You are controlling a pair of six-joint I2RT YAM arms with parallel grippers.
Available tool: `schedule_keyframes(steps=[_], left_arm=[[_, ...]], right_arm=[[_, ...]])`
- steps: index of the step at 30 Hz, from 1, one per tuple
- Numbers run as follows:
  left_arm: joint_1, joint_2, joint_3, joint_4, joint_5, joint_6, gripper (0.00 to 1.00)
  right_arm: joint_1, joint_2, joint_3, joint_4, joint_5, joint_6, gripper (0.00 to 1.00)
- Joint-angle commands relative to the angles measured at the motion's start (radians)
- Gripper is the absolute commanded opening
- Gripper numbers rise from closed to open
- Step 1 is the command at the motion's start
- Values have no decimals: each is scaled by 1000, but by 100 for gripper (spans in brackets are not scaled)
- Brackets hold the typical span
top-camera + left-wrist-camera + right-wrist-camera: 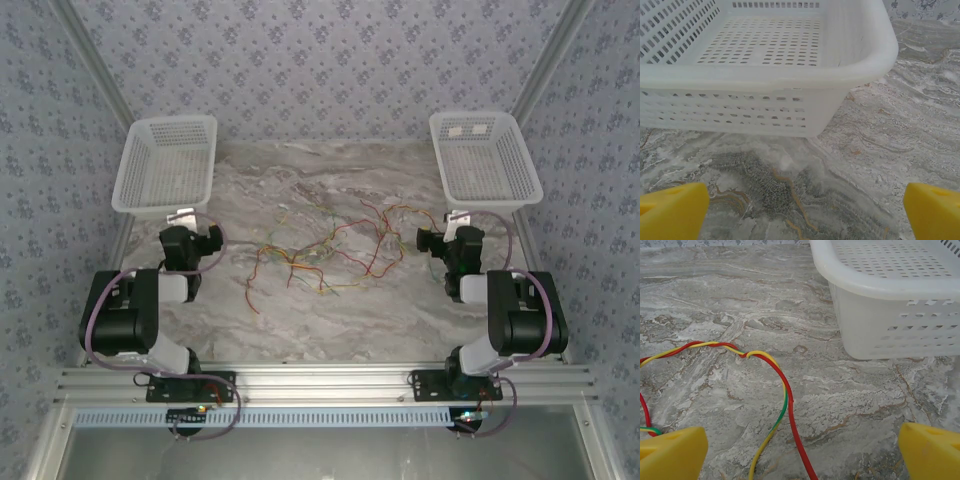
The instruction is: Untangle the cables
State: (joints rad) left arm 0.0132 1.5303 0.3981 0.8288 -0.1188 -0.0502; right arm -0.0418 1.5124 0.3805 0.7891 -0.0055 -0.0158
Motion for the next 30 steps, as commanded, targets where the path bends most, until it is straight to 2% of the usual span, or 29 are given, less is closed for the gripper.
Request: schedule_keyframes(steps=[1, 21, 22, 23, 24, 25, 26, 27, 29, 30], left_arm=[[-4, 2, 10, -7, 14, 10, 99], [-3, -1, 6, 5, 11, 6, 99], [-21, -49, 9, -13, -38, 12, 99], [-55, -133, 34, -126, -122, 23, 99], [-86, -244, 95, -328, -196, 8, 99], [-103, -340, 162, -487, -229, -44, 99], [-112, -410, 205, -596, -238, -105, 99], [-121, -483, 234, -661, -191, -168, 94], [-162, -563, 272, -700, -63, -240, 81], [-212, -576, 305, -734, -45, -250, 78]], right_arm=[[-7, 8, 20, -6, -11, -3, 100], [-8, 6, 18, 4, -12, 0, 100], [4, -42, 33, -46, 33, 3, 100], [29, -132, 86, -231, 93, 10, 100], [38, -233, 197, -513, 147, 71, 100], [32, -301, 294, -699, 143, 154, 100], [31, -346, 351, -797, 153, 258, 100], [25, -387, 415, -912, 140, 369, 100], [36, -439, 444, -950, -42, 391, 100], [65, -456, 442, -942, -89, 388, 94]])
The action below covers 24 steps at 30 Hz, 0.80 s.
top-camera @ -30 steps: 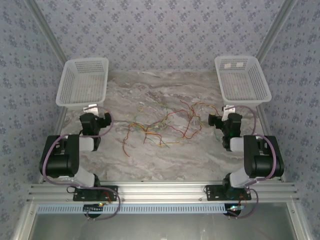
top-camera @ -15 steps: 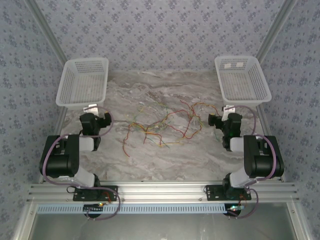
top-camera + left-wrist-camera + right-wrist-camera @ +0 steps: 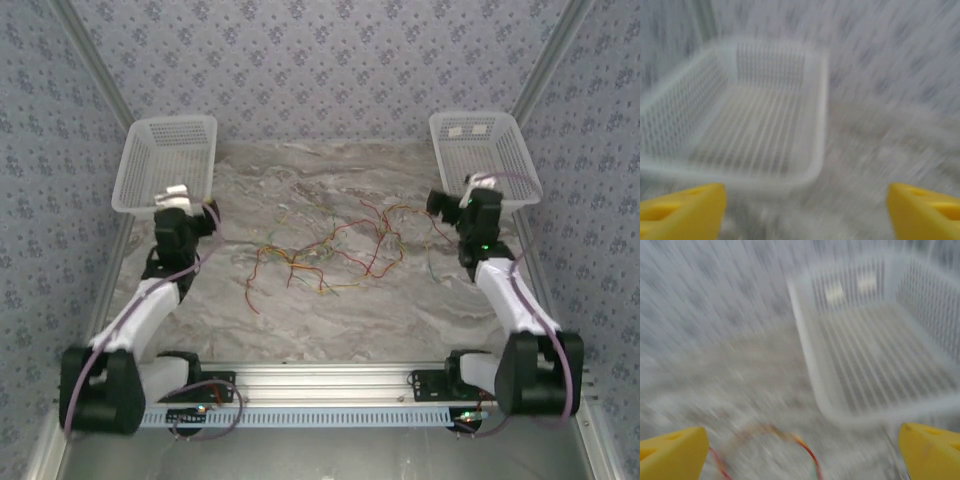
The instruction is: Untangle the cables
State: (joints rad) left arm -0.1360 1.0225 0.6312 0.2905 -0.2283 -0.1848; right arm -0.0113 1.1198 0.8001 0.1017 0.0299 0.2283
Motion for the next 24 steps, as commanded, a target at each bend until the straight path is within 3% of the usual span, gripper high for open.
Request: schedule_keyframes(steps=[1, 5, 8, 12, 16, 21, 24], left_arm=[[-120, -59, 112, -240, 60, -101, 75], [-320, 58, 234, -346, 91, -2, 73], [-390, 155, 246, -304, 167, 28, 77], [-398, 237, 224, -226, 224, -18, 80], [-397, 267, 186, -189, 216, -19, 82], [-385, 247, 123, -161, 179, -34, 84], [-379, 227, 103, -169, 170, -40, 84]], right_arm=[[77, -72, 30, -268, -116, 149, 89], [248, 38, 134, -353, -76, 177, 86], [337, 235, 285, -432, -149, 237, 89], [442, 470, 451, -431, -284, 304, 91], [553, 695, 651, -529, -267, 292, 90], [580, 871, 755, -545, -289, 316, 84], [593, 928, 797, -547, -297, 305, 74]])
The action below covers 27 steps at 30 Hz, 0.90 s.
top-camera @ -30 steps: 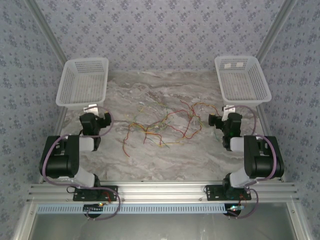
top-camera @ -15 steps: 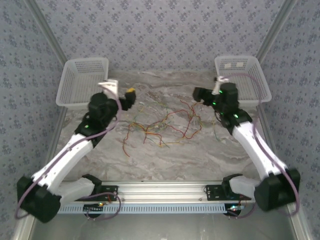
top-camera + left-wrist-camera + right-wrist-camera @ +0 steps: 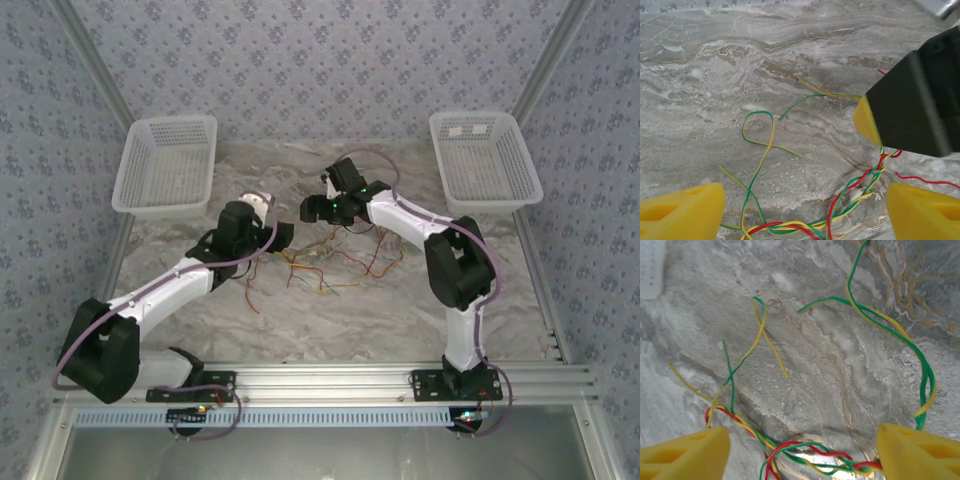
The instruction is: Untangle the cables
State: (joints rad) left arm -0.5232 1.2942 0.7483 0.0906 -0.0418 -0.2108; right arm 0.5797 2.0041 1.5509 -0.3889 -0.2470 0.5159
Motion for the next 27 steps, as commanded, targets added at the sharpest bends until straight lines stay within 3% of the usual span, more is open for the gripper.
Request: schedule_keyframes(steps=[1, 9, 13, 15, 17, 19, 21, 23, 27], left_arm=[[9, -52, -22, 28, -21, -13, 84], [10, -127, -86, 71, -51, -30, 84], [12, -152, -82, 95, -64, -32, 84], [12, -156, -64, 82, -57, -37, 83], [12, -163, -56, 79, -36, -42, 83], [8, -170, -49, 75, -41, -54, 83], [-1, -166, -25, 39, -44, -53, 83], [-29, -160, -6, 3, -44, -27, 84], [-77, -127, 22, -58, -4, -13, 85]], right_arm=[[6, 54, 54, -50, -29, 13, 67], [16, 87, 97, -23, -94, -6, 17], [21, 42, 119, -28, -110, -22, 10], [22, 3, 120, -32, -113, -32, 12], [22, -43, 117, -52, -91, -41, 21], [22, -103, 109, -87, -55, -66, 46], [17, -172, 73, -103, -4, -80, 59], [-6, -234, 6, -89, 2, -67, 65], [-61, -279, -72, -117, -60, -12, 65]])
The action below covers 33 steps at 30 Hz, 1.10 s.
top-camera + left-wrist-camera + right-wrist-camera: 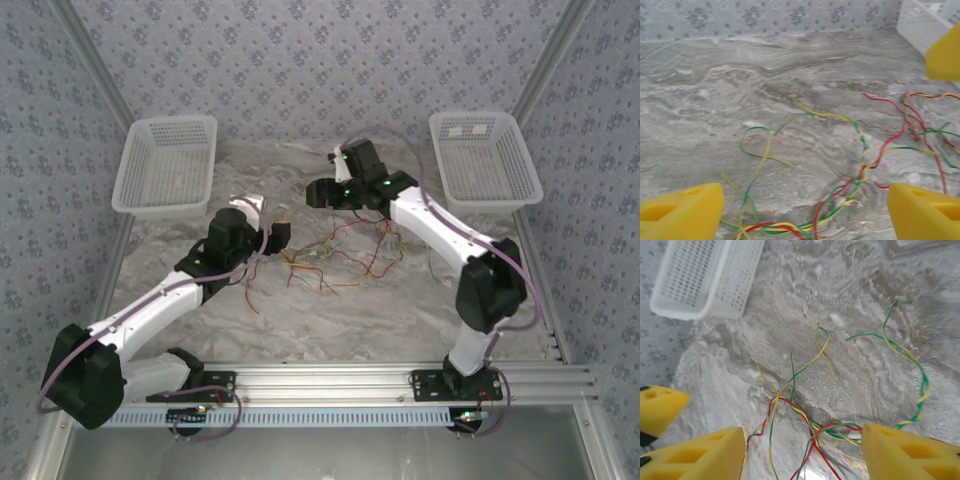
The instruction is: Untangle the cables
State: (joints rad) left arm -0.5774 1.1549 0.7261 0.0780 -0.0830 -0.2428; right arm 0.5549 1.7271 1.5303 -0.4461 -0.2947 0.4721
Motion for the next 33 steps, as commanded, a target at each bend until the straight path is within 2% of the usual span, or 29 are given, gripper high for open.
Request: schedule_keyframes(steps=[1, 3, 7, 9, 11, 14, 19, 21, 23, 24, 26, 31, 33], left_arm=[[-30, 20, 34, -21, 87, 30, 85], [-63, 48, 25, 23, 180, 88, 87], [-132, 206, 163, -85, 283, 230, 90], [-140, 290, 220, -100, 350, 256, 90], [-140, 356, 231, -36, 411, 268, 90], [-140, 433, 246, 23, 424, 282, 87], [-133, 497, 279, 14, 415, 313, 78], [-132, 508, 272, 22, 414, 328, 66], [-127, 520, 269, 20, 389, 327, 46], [-123, 518, 268, 19, 385, 322, 43], [-119, 488, 255, 26, 368, 309, 24], [-118, 364, 257, -15, 322, 322, 10], [-118, 319, 280, -66, 307, 333, 2]], right_arm=[[-42, -13, -70, -72, -8, 36, 65], [-55, -54, -127, -61, 18, 52, 65], [-115, -163, -251, 14, 42, 99, 67], [-138, -205, -275, 13, 77, 95, 68], [-154, -230, -272, -14, 99, 66, 68], [-175, -271, -272, -51, 128, 58, 69], [-195, -359, -314, -42, 150, 57, 70], [-204, -378, -325, -41, 155, 53, 70], [-212, -386, -329, -31, 153, 50, 70], [-214, -385, -329, -31, 147, 48, 70], [-214, -380, -329, -37, 141, 42, 70], [-210, -389, -328, -44, 163, 33, 70], [-209, -394, -326, -46, 172, 30, 71]])
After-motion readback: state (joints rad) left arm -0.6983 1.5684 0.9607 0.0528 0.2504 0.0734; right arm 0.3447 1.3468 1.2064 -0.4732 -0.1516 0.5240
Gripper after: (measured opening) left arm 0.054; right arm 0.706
